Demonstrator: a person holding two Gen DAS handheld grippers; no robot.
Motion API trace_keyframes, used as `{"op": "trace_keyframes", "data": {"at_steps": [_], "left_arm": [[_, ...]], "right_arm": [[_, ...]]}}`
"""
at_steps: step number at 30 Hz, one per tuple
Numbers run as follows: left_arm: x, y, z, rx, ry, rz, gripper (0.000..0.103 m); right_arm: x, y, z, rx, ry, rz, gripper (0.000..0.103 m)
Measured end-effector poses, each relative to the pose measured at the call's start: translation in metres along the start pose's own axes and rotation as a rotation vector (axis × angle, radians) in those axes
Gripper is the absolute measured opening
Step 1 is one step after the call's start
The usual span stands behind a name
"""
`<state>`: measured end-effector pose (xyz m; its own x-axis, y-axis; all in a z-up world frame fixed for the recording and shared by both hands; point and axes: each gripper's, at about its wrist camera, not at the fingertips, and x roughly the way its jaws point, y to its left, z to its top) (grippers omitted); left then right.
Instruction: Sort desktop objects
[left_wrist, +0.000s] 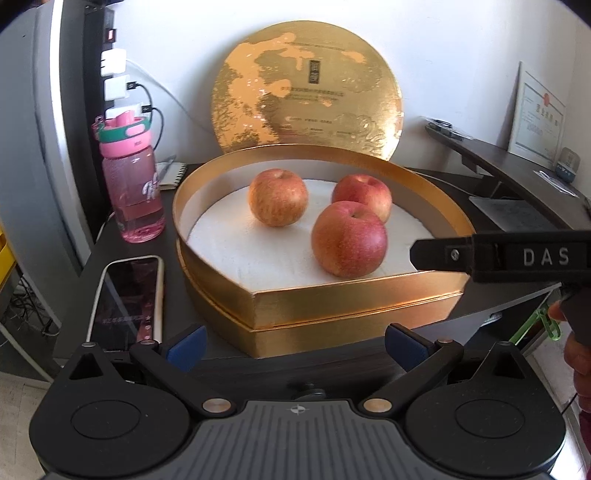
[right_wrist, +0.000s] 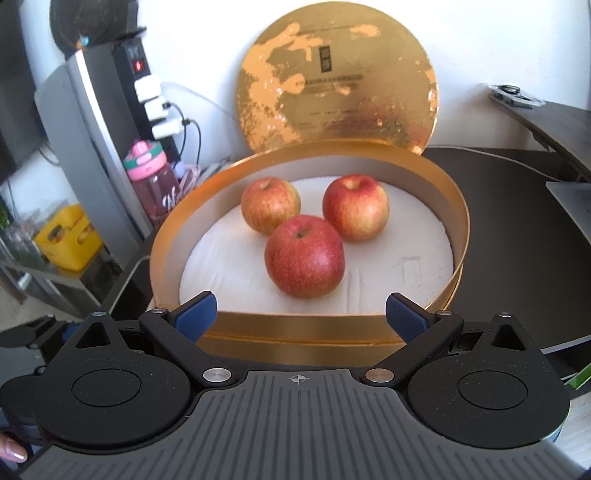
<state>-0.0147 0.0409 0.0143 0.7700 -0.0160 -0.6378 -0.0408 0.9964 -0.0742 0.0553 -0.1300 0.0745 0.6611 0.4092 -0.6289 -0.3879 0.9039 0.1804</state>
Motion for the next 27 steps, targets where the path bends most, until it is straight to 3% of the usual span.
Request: {"op": "trace_keyframes", "data": {"at_steps": [5,13,19,23,27], "left_arm": [[0.003,-0.003,0.008,0.009,-0.01,-0.007,0.103],[0.01,0.012,0.056,0.045,-0.12,0.018,0.103],[0.02,0.028,0.115,0.081,-0.266,0.03,0.103],[0.047,0.053,0.155,0.028,-0.372,-0.002,0.103],[0.095,0.08,0.198,-0.06,-0.381,-0.033,0.103]], "right_arm": [[-0.001,-0.019,0.014,0.011,-0.044,-0.01,0.101],[-0.002,-0.049,0.038,0.029,-0.114,-0.026,0.101],[-0.001,-0.084,0.069,0.048,-0.201,-0.013,0.101],[0.017,-0.112,0.1,0.054,-0.282,0.023,0.102],[0.047,-0.135,0.13,0.049,-0.327,0.044,0.102]]}}
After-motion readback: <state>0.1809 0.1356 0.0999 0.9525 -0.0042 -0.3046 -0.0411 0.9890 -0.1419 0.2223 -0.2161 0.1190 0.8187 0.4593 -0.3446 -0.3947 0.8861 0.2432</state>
